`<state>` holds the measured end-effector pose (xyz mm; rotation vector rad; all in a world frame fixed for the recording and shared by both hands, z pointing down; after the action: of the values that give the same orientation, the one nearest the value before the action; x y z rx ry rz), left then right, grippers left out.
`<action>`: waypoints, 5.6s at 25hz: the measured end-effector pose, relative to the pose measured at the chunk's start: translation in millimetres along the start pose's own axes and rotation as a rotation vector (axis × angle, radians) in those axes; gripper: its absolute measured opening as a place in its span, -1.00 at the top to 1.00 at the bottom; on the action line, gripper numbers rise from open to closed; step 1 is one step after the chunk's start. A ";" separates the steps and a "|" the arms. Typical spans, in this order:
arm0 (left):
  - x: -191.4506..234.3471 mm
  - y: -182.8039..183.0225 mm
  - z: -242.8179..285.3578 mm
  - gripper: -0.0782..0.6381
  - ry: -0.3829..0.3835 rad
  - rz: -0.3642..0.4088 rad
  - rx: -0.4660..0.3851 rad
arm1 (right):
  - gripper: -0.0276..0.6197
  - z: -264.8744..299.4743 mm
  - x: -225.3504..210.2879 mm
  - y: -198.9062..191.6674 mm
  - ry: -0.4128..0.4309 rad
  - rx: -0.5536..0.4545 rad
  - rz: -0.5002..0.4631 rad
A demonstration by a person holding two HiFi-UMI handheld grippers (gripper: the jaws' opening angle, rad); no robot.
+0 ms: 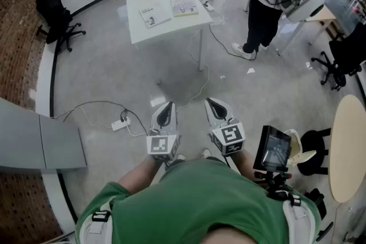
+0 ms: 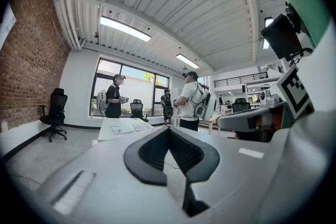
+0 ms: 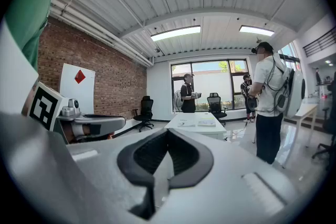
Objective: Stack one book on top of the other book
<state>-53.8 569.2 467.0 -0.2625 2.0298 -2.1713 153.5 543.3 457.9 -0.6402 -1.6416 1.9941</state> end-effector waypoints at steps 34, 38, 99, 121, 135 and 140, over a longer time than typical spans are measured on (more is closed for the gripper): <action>20.3 0.6 3.0 0.76 0.008 0.037 -0.019 | 0.91 26.7 23.4 -2.4 0.016 0.011 -0.026; 32.6 -0.2 1.7 0.76 0.000 0.034 -0.017 | 0.91 31.6 31.9 -1.1 0.007 0.015 -0.034; 82.8 -1.6 309.7 0.76 0.090 0.007 0.089 | 0.91 253.1 -204.5 39.3 -0.007 0.046 -0.017; 172.0 -11.8 404.5 0.76 0.012 0.032 0.085 | 0.91 369.7 -220.7 49.4 -0.106 0.083 -0.017; 184.8 -11.9 486.1 0.76 0.080 0.058 0.133 | 0.91 437.6 -290.4 55.4 -0.062 0.075 0.016; 184.0 -11.2 531.2 0.76 0.108 0.084 0.167 | 0.91 464.0 -330.7 58.7 -0.030 0.083 0.030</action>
<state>-108.3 11.7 516.3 -0.0388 1.8598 -2.3314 116.6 -26.9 498.5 -0.6111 -1.5661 2.0907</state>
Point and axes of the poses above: the fingertips, and each gripper's own axes: z forward along the fingers, x to its left, y out of its top, the point moved 9 cm from there along -z, backward along the fingers, and after that the axes turned 5 degrees about y, right-handed, at the moved point
